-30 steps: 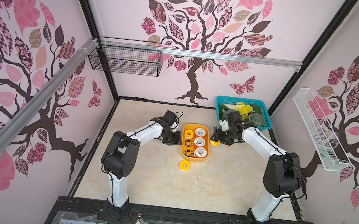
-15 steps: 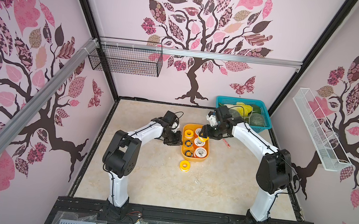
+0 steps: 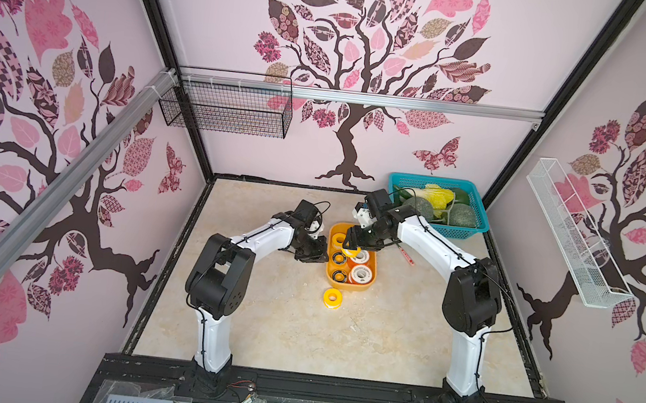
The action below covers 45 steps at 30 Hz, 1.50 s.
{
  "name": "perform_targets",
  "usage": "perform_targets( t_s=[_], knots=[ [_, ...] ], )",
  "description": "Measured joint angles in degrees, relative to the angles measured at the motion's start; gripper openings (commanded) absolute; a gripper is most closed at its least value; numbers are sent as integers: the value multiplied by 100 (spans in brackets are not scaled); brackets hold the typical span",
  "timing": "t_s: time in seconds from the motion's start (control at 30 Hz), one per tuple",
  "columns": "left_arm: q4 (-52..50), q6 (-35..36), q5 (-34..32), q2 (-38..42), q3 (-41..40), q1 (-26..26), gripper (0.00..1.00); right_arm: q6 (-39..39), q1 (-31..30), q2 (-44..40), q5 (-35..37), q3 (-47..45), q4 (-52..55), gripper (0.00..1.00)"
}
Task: Put the sealing tape into the storage box
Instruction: Place the sealing tape in the storage box.
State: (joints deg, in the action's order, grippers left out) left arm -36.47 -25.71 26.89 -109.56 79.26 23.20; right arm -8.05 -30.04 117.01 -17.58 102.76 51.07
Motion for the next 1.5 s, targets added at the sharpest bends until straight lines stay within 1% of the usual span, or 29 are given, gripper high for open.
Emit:
perform_targets(
  t_s=[0.3, 0.67, 1.5],
  knots=[
    [-2, 0, 2, 0, 0, 0, 19, 59, -271, 435, 308, 468, 214, 62],
    [-9, 2, 0, 0, 0, 0, 19, 61, -382, 789, 645, 767, 398, 62],
    [-35, 7, 0, 0, 2, 0, 19, 127, -503, 901, 831, 1207, 610, 63]
  ],
)
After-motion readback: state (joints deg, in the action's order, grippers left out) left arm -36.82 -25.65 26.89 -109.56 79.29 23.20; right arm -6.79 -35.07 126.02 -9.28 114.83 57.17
